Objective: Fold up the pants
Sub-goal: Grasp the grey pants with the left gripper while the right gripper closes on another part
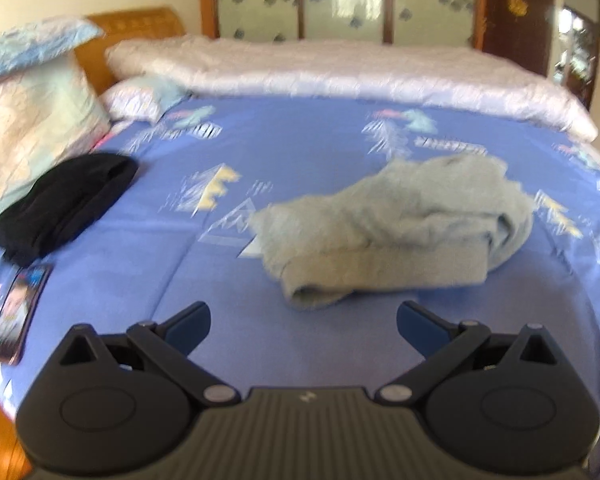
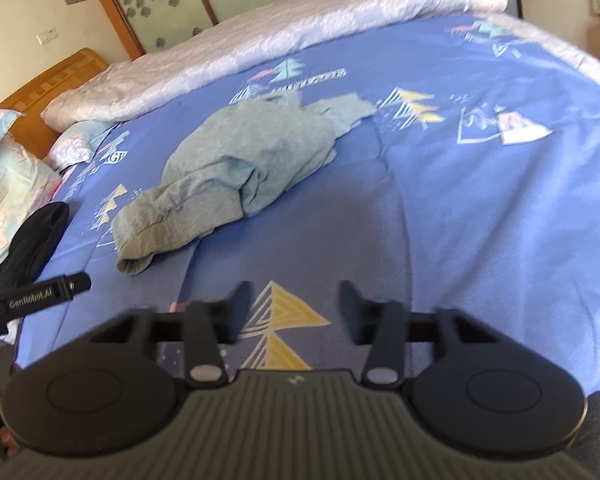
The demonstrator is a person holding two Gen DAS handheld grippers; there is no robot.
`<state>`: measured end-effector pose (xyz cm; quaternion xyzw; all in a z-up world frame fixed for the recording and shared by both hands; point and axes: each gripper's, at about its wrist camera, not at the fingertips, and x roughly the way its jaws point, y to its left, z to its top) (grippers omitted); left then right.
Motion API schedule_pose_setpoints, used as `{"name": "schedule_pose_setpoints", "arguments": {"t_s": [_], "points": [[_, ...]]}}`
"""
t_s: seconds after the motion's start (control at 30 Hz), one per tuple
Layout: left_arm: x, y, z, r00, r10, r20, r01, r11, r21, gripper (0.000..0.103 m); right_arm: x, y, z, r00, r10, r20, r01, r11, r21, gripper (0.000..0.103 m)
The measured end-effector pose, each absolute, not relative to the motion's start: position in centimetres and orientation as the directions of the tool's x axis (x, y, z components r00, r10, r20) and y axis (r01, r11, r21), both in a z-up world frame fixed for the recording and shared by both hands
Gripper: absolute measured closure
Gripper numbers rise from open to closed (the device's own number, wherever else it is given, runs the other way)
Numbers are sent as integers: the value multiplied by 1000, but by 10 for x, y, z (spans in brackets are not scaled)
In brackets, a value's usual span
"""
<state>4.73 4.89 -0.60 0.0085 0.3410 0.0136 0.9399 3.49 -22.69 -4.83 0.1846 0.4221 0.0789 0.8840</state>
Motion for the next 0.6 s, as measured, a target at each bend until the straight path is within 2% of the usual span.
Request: {"name": "schedule_pose_setpoints", "arguments": {"t_s": [0.17, 0.33, 0.4, 0.43, 0.47, 0.53, 0.6], "points": [[79, 3, -16, 773, -71, -631, 141, 988, 62, 0, 49, -244, -62, 615, 292, -732, 75, 903, 423, 66], [124, -62, -51, 758, -70, -649, 261, 944, 202, 1, 53, -265, -71, 609, 265, -748, 149, 888, 436, 66], [143, -80, -67, 761, -31, -648, 274, 921, 277, 25, 54, -268, -74, 604, 258, -754, 166, 885, 435, 65], [152, -85, -72, 753, -9, -658, 278, 910, 307, 61, 54, -271, -76, 600, 254, -758, 175, 883, 435, 65], [159, -86, -72, 735, -7, -678, 285, 911, 299, 73, 54, -271, -76, 599, 251, -760, 179, 883, 433, 65], [159, -69, -54, 722, -68, -688, 274, 942, 193, 81, 55, -273, -74, 604, 243, -759, 181, 886, 427, 65], [147, -39, -29, 728, -126, -674, 263, 959, 105, 82, 57, -274, -73, 609, 240, -756, 174, 889, 423, 65]]}}
